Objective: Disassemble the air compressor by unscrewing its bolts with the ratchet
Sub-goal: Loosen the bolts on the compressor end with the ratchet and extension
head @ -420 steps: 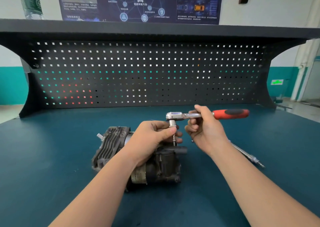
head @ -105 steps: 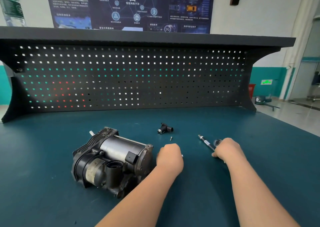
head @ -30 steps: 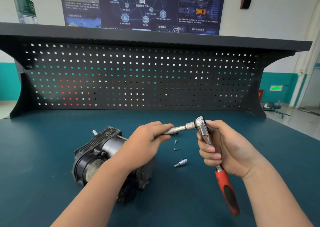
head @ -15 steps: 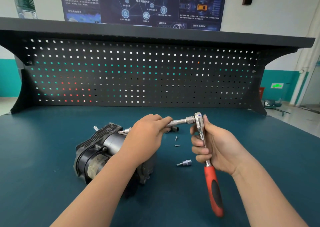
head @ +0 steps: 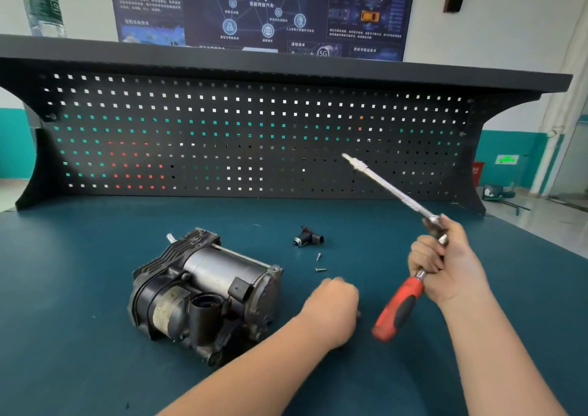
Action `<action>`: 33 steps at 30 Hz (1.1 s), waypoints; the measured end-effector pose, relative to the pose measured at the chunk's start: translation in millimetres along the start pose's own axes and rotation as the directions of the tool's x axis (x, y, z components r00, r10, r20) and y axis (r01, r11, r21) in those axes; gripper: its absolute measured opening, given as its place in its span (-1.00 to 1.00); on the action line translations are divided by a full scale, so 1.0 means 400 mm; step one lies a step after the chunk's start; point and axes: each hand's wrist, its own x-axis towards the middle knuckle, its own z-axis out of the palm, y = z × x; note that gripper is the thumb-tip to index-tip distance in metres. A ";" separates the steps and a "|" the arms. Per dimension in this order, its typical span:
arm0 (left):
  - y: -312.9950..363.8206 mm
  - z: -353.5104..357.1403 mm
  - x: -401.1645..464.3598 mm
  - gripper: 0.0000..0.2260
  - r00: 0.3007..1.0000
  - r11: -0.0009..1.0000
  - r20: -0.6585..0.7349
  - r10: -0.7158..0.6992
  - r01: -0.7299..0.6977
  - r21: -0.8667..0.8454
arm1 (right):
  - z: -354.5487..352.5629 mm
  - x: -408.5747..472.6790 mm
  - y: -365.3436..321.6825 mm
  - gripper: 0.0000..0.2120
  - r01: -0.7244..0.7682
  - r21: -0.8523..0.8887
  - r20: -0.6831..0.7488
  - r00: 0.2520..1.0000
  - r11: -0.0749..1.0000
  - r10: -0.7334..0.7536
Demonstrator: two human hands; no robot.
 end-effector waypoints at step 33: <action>-0.070 -0.141 -0.362 -0.67 0.577 0.891 -0.679 -0.453 0.317 -0.325 | 0.071 -0.219 0.226 -0.76 -0.365 -0.167 0.079 0.921 0.916 0.382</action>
